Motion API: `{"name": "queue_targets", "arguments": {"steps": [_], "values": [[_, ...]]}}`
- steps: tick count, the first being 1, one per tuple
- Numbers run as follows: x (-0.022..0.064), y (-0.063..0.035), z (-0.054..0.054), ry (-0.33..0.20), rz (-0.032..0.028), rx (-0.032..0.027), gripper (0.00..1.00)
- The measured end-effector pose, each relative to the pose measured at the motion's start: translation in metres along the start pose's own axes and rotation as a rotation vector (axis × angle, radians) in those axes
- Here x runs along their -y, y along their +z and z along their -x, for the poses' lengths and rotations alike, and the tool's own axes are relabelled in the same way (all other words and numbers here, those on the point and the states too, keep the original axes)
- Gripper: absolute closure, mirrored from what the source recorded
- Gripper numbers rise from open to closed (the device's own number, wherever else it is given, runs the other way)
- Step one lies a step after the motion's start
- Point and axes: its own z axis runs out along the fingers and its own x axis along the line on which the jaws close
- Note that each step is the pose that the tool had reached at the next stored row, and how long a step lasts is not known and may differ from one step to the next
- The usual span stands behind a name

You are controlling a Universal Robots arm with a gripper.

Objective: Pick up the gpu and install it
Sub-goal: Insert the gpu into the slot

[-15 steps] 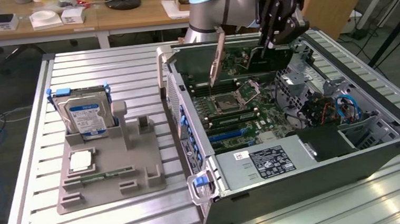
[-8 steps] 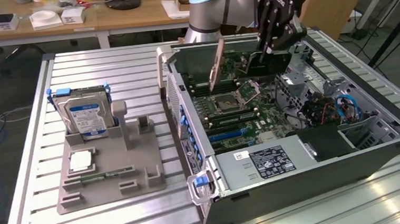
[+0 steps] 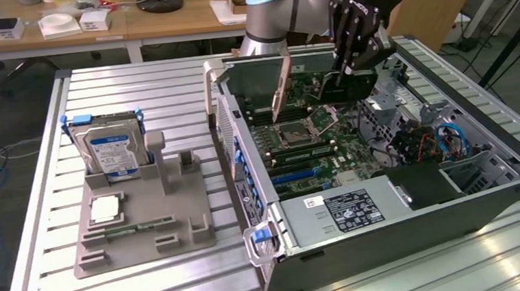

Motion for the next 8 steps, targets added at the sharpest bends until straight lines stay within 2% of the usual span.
{"name": "queue_targets", "arguments": {"steps": [8], "values": [[0.0,0.0005,0.0,0.0,-0.0001,0.0,0.74]]}}
